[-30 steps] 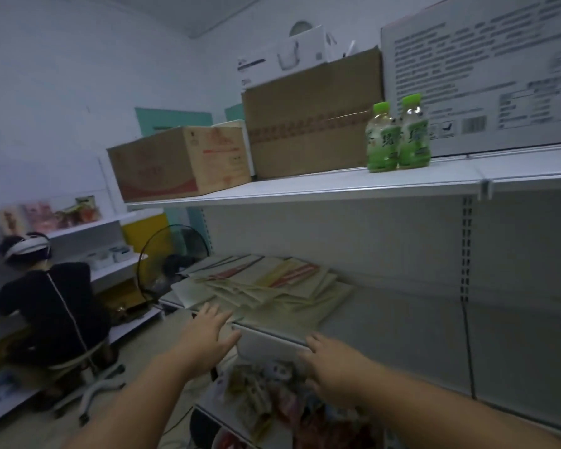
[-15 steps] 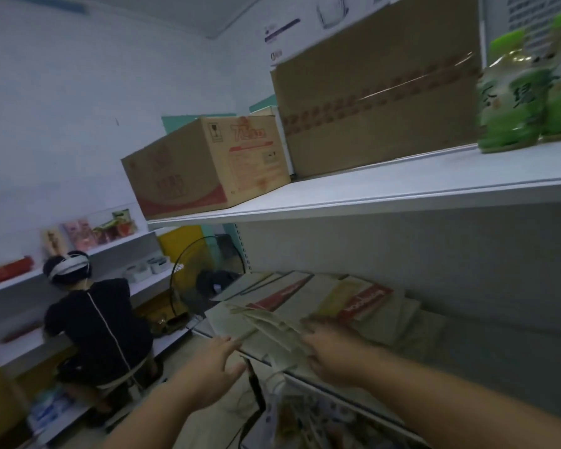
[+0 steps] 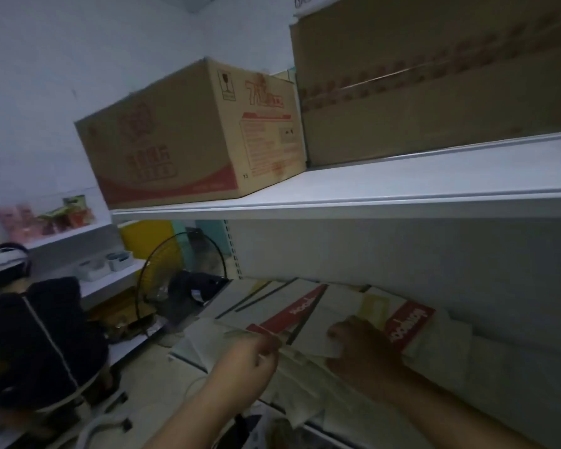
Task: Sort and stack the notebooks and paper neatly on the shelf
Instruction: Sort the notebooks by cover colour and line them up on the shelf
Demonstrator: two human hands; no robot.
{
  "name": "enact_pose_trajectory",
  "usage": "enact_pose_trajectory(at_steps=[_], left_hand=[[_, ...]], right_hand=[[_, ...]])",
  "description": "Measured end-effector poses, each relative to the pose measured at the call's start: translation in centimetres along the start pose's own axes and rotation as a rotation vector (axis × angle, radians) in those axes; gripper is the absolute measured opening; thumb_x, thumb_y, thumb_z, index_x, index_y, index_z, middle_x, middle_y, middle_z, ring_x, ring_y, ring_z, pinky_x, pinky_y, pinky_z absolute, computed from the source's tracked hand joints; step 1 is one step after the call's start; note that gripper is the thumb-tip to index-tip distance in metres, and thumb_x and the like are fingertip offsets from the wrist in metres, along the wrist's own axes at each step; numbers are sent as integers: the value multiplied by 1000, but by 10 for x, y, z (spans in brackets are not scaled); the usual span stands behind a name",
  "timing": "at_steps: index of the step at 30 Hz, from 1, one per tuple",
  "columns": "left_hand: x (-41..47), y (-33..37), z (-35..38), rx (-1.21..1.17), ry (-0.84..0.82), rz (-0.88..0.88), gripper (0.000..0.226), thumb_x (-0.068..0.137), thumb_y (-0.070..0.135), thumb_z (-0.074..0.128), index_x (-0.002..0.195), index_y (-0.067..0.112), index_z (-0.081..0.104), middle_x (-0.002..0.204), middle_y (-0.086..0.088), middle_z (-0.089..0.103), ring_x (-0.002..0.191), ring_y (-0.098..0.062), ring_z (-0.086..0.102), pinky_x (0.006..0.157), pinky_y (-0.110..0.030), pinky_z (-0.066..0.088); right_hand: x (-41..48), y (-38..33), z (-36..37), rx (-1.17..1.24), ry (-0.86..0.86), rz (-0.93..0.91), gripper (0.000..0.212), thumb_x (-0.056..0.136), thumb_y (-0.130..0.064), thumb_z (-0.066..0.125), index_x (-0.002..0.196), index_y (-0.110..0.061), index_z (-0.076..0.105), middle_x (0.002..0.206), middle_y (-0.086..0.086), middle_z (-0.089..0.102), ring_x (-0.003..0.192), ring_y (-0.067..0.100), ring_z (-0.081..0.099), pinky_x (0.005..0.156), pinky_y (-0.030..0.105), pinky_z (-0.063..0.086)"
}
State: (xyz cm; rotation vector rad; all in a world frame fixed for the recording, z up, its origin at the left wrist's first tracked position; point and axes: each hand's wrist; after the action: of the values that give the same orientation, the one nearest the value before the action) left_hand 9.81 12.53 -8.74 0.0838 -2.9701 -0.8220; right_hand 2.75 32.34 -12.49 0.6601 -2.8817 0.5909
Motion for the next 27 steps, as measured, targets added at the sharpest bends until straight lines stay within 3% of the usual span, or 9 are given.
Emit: enact_pose_trajectory(at_steps=[2, 4, 7, 9, 12, 14, 18, 22, 27], left_hand=[[15, -6, 7, -158, 59, 66, 16, 88, 25, 51, 73, 28, 56, 71, 6, 54, 67, -11, 53, 71, -32, 48], [26, -13, 16, -344, 84, 54, 21, 82, 26, 54, 63, 17, 54, 61, 2, 51, 58, -14, 50, 62, -31, 41], [39, -22, 29, -687, 41, -38, 14, 91, 12, 56, 86, 11, 69, 74, -7, 67, 67, -21, 66, 63, -31, 51], [43, -22, 35, -892, -18, -78, 13, 93, 0, 51, 92, -4, 63, 72, -17, 67, 55, -20, 66, 53, -27, 52], [42, -22, 34, -1207, -114, -168, 12, 92, -5, 49, 86, -2, 59, 62, -17, 66, 46, -19, 65, 45, -24, 51], [41, -25, 28, -1350, -220, -222, 10, 93, 0, 49, 92, -1, 59, 58, -14, 68, 49, -20, 67, 48, -26, 54], [39, -34, 16, -1319, -442, -246, 16, 94, 14, 50, 100, 5, 62, 78, -18, 72, 62, -26, 70, 65, -32, 53], [43, -43, 7, -1235, -680, -292, 27, 94, 25, 45, 102, 8, 63, 96, -18, 71, 80, -31, 69, 60, -32, 52], [43, -46, 8, -1235, -603, -298, 27, 87, -4, 54, 113, 2, 61, 94, -18, 71, 91, -35, 65, 73, -41, 53]], right_hand=[[1, 0, 4, 64, 20, 33, 51, 78, -46, 60, 126, -30, 51, 122, -6, 48, 116, 15, 46, 96, 30, 41], [-1, 2, 8, 137, 44, 61, 48, 76, -46, 66, 119, -31, 54, 117, -8, 49, 111, 11, 48, 93, 26, 42], [-4, 0, 8, 296, 88, 133, 34, 73, -41, 73, 102, -41, 56, 113, -17, 51, 109, 3, 51, 90, 17, 41], [-5, -4, 4, 423, 57, 203, 32, 74, -34, 77, 97, -43, 56, 114, -20, 51, 111, 0, 51, 90, 10, 37], [-4, -12, -3, 434, 26, 298, 40, 77, -26, 77, 113, -29, 63, 126, -15, 52, 122, 3, 48, 103, 12, 32], [-5, -20, -8, 247, -14, 305, 44, 84, -29, 68, 127, -23, 59, 141, -9, 47, 131, 5, 42, 108, 13, 25], [-20, -44, -5, -43, 121, 215, 36, 95, -31, 48, 130, -33, 55, 144, -10, 45, 133, 9, 41, 105, 8, 22], [-35, -54, 16, -82, 287, 10, 31, 85, -32, 50, 109, -33, 69, 115, -8, 69, 99, 17, 67, 89, 28, 50], [-42, -70, 13, -179, 285, -245, 25, 94, -36, 44, 111, -37, 62, 118, -10, 66, 103, 11, 62, 83, 24, 50]])
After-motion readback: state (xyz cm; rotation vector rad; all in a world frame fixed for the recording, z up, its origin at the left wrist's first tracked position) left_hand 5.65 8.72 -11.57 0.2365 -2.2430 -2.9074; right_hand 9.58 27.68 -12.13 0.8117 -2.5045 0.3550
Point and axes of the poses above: each hand's wrist, its own x-axis towards the middle knuckle, its own z-axis out of the palm, y = z × x
